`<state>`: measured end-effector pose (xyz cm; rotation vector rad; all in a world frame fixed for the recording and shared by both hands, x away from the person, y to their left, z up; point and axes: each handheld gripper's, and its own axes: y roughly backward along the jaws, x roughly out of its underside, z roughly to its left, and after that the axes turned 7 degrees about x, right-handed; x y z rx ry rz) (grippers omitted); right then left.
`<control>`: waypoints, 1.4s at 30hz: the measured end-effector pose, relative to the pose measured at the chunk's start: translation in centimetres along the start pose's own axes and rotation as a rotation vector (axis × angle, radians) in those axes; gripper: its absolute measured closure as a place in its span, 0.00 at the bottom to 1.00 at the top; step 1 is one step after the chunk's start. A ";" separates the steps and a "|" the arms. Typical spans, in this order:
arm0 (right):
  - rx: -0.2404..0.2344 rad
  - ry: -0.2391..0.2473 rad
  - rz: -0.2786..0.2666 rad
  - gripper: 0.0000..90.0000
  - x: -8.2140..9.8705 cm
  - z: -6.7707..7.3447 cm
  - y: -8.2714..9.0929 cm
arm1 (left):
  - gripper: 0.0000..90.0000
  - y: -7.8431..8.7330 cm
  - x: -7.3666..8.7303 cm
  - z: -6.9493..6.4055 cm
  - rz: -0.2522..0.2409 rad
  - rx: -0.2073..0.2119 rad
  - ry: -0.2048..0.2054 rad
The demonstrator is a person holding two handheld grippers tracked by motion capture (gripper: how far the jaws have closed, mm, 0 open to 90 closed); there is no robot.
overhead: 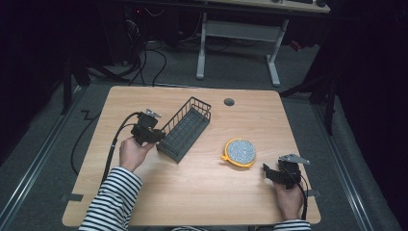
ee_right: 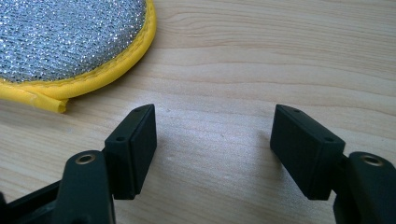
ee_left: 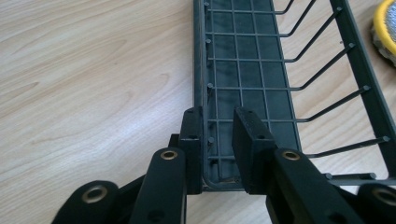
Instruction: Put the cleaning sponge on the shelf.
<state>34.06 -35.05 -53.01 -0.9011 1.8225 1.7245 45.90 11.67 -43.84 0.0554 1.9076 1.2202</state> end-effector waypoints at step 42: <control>0.001 0.002 0.003 0.35 0.0 0.1 0.0 | 0.84 0.4 4.0 -7.3 -0.042 0.091 -0.159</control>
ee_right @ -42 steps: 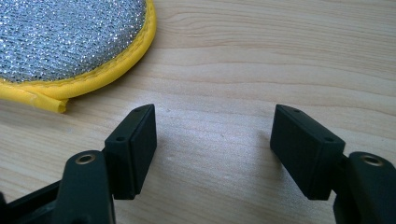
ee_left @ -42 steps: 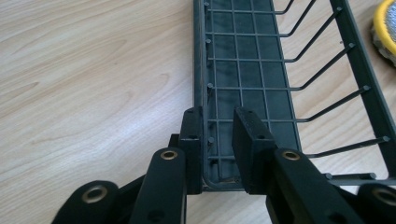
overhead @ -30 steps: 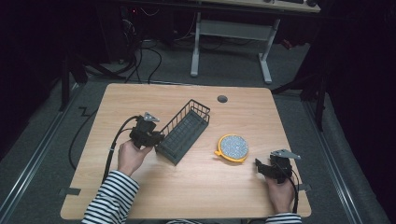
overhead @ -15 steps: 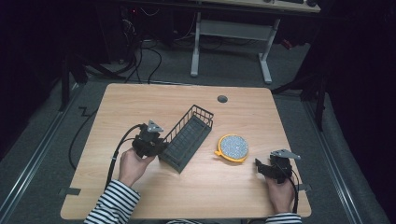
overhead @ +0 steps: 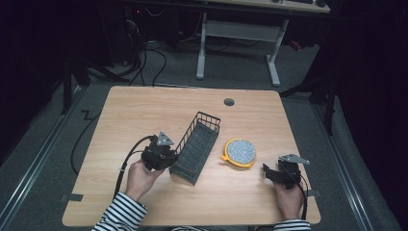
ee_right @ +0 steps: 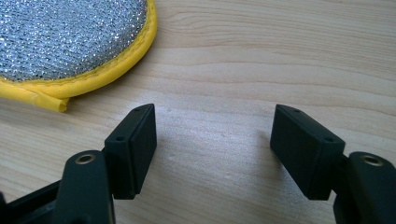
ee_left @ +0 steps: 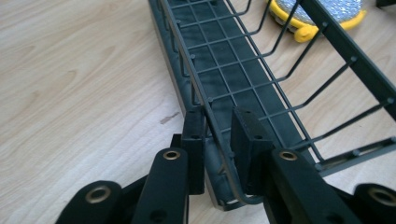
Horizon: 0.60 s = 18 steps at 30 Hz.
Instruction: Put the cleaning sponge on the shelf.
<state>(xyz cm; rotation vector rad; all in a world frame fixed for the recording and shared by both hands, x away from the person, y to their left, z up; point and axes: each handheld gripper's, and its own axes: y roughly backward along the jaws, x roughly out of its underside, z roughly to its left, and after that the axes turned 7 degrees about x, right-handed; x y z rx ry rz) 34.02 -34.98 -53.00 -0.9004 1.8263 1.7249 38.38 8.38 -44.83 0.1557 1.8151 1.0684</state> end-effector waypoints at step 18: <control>-0.001 0.000 0.000 0.35 0.0 0.0 0.0 | 0.49 2.7 0.2 1.1 -0.152 -0.001 0.084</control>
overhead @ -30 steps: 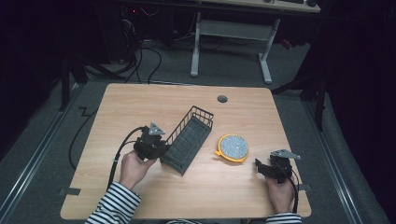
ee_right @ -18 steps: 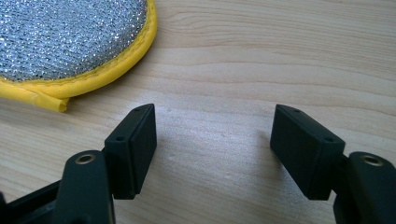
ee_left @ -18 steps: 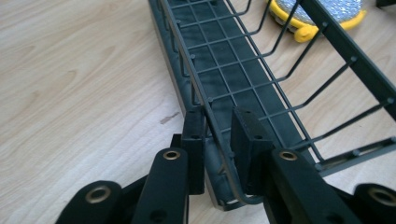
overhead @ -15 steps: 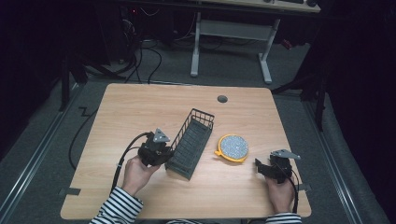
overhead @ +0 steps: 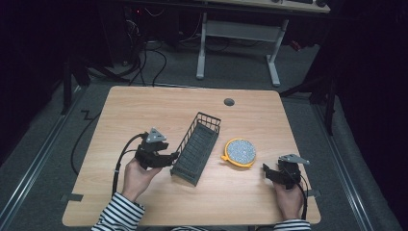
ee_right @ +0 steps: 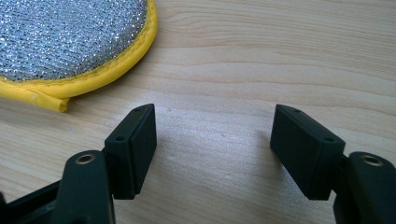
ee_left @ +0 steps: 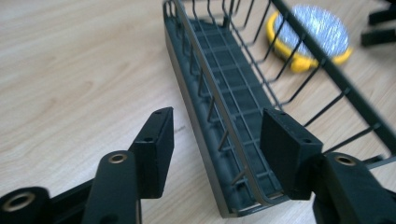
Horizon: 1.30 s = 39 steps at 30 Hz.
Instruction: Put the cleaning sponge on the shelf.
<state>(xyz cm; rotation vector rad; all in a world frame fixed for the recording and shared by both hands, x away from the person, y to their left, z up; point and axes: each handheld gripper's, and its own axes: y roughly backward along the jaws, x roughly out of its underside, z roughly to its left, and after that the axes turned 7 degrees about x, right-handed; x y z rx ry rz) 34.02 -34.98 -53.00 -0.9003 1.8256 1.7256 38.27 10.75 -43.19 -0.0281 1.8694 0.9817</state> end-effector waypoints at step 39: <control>-0.002 0.005 -0.003 0.35 0.0 0.0 0.0 | 0.44 2.8 9.8 7.8 0.014 -0.241 0.287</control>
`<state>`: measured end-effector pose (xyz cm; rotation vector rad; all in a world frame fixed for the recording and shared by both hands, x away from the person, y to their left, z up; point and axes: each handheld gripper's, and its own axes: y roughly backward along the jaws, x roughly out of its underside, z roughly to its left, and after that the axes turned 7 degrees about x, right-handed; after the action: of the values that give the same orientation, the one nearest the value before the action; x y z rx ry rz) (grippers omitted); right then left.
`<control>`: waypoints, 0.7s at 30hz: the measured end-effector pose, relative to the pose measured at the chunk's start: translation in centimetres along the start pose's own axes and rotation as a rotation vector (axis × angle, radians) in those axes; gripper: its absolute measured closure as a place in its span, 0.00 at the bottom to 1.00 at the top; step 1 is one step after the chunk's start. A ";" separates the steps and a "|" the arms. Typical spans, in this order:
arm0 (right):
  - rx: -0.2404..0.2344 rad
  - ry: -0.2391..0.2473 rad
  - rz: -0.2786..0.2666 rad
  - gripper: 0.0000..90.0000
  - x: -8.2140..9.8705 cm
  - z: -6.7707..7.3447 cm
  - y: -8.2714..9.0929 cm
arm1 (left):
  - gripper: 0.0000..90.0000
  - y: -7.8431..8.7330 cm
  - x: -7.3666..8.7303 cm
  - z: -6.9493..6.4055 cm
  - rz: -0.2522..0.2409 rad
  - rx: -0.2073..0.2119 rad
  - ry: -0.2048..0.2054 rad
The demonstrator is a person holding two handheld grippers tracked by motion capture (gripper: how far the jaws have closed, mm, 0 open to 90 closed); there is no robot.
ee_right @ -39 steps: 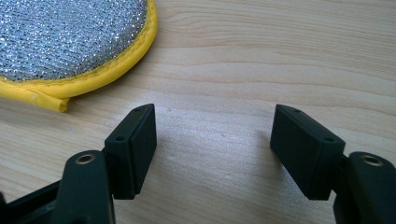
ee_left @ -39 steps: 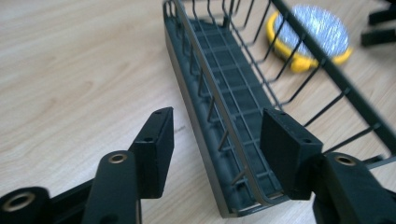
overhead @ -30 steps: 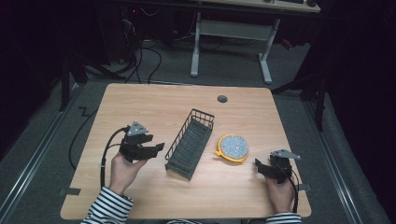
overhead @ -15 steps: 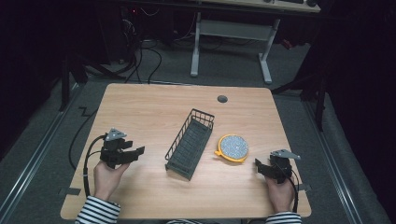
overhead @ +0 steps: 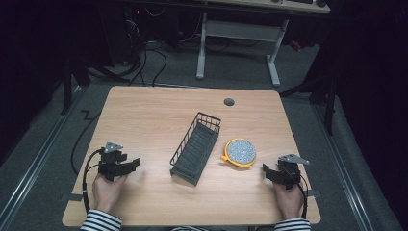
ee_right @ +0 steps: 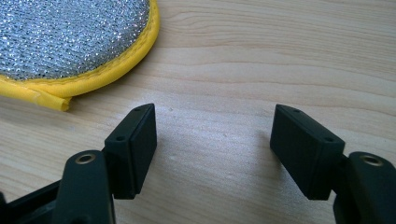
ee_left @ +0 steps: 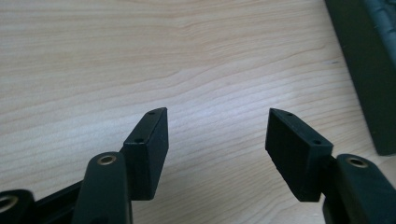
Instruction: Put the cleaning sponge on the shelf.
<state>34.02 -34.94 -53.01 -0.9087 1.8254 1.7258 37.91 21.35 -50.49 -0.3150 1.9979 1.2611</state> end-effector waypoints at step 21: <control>0.006 -0.005 0.002 0.36 0.0 0.0 0.0 | 0.38 -1.9 1.1 1.1 0.001 -0.110 0.000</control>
<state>33.98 -34.89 -53.00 -0.8998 1.8277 1.7210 38.69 21.54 -52.84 -0.3671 1.9322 1.3747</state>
